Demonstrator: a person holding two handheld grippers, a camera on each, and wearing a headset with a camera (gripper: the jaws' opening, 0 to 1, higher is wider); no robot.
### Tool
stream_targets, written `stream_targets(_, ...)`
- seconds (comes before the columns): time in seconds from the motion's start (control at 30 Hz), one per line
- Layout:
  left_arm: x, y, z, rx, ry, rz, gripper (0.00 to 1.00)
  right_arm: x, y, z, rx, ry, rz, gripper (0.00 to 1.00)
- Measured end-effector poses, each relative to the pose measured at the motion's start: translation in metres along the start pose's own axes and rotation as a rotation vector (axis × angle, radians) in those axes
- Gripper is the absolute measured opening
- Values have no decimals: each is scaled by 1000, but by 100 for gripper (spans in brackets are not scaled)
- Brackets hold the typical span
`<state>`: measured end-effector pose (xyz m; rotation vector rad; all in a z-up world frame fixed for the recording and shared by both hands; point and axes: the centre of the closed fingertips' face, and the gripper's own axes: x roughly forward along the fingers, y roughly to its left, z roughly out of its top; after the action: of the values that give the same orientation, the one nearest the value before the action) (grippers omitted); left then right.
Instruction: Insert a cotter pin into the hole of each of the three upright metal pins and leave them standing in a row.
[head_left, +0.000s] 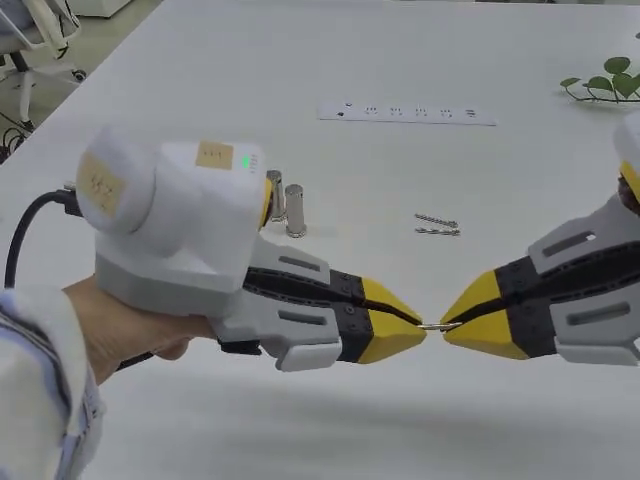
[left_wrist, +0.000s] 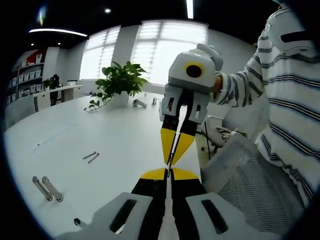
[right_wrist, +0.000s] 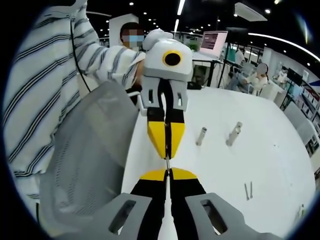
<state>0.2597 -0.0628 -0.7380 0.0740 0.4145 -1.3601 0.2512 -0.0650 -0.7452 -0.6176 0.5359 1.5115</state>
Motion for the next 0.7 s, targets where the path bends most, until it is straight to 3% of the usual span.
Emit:
stream_targets(0.2,1,4,-2,-17,11,21,0,2,-3,-2,29,-7,-21,3)
stream_targets(0.27,1,7,-2,-57,3,41,1,2,-5,-2,50,-18,-31,3)
stream_targets(0.53,1,11,-2,-61,-2,64,3,4,-8,0,72,-35,-65,2)
stream_targets(0.7,0,11,-9,-57,23,69,8,9,-11,4,85,-40,-87,2)
